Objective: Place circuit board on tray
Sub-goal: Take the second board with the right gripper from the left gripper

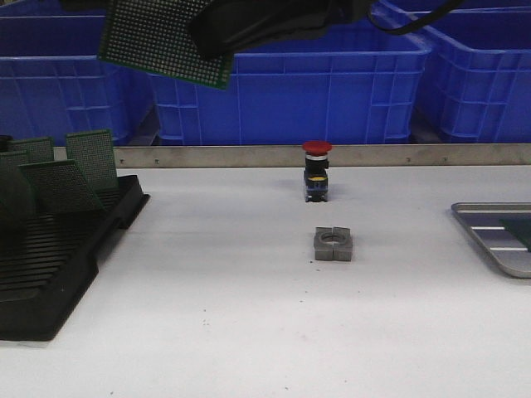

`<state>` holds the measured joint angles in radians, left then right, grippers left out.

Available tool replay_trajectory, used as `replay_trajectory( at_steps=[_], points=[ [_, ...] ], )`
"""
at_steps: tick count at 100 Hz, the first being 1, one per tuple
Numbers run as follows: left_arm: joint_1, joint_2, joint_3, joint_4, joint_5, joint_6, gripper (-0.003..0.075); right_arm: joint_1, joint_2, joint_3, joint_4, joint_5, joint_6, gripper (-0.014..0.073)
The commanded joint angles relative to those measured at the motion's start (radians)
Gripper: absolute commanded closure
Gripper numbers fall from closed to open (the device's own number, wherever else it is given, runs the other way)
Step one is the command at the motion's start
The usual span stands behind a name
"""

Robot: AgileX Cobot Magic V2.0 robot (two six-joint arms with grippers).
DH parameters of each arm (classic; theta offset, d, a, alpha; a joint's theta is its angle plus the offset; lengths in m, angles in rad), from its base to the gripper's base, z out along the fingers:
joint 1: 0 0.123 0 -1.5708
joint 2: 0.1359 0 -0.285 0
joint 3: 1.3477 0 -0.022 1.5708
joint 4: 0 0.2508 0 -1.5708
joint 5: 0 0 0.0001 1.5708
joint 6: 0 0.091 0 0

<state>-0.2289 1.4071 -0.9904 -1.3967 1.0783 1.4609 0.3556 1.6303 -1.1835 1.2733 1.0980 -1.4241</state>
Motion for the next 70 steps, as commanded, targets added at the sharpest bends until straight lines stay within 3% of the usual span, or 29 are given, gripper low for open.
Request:
replay_trajectory(
  at_steps=[1,7,20,38,70],
  points=[
    [-0.003,-0.031,-0.031,-0.087,0.042,0.006,0.0178,-0.006,-0.035,-0.03,0.067,0.015,0.005,0.0661],
    [-0.003,-0.031,-0.031,-0.087,0.042,0.006,0.014,-0.007,-0.035,-0.03,0.042,0.042,0.028,0.0661],
    [-0.003,-0.031,-0.031,-0.087,0.04,0.006,0.0142,-0.032,-0.035,-0.024,-0.114,0.065,0.177,0.0661],
    [-0.003,-0.031,-0.031,-0.087,0.034,0.006,0.0142,-0.114,-0.035,0.012,-0.307,-0.028,0.375,0.0661],
    [-0.003,-0.031,-0.031,-0.087,0.034,0.006,0.0142,-0.351,-0.035,0.138,-0.333,-0.336,0.594,0.0661]
  ],
)
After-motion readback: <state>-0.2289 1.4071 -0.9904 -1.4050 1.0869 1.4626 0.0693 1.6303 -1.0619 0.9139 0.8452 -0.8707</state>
